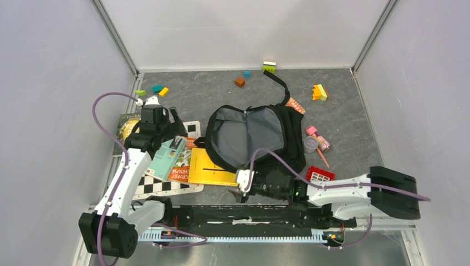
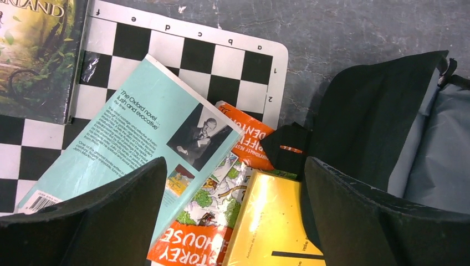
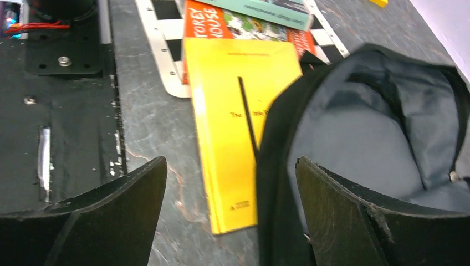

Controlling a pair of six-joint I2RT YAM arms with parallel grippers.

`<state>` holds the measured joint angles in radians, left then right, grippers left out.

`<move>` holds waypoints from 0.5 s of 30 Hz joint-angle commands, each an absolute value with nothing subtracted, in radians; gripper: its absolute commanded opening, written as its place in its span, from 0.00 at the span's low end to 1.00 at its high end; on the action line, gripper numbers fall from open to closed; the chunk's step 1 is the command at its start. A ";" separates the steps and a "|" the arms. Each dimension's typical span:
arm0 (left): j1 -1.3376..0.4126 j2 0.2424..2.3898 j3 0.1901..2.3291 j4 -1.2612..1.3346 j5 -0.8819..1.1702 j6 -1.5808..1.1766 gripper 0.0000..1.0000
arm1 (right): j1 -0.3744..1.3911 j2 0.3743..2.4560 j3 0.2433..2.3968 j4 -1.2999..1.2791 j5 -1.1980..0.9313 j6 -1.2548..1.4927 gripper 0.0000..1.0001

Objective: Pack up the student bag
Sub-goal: Pick up the book from the center of the board.

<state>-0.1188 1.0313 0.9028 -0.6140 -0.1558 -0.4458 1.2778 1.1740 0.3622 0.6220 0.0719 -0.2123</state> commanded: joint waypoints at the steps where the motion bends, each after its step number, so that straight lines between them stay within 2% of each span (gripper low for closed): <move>1: -0.112 0.968 0.829 -0.518 -0.176 -0.413 1.00 | 1.388 1.292 0.453 0.784 0.253 -0.331 0.91; 11: -0.111 0.932 0.812 -0.503 -0.189 -0.417 1.00 | 1.449 1.589 0.640 0.776 0.198 -0.418 0.90; 15: -0.110 0.927 0.811 -0.505 -0.198 -0.416 1.00 | 1.471 1.680 0.695 0.741 0.301 -0.424 0.89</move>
<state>-0.1173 0.9459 0.8101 -0.5446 -0.1638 -0.4458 1.4467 1.6142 0.6243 0.7460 0.2012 -0.3893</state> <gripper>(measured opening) 0.993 0.900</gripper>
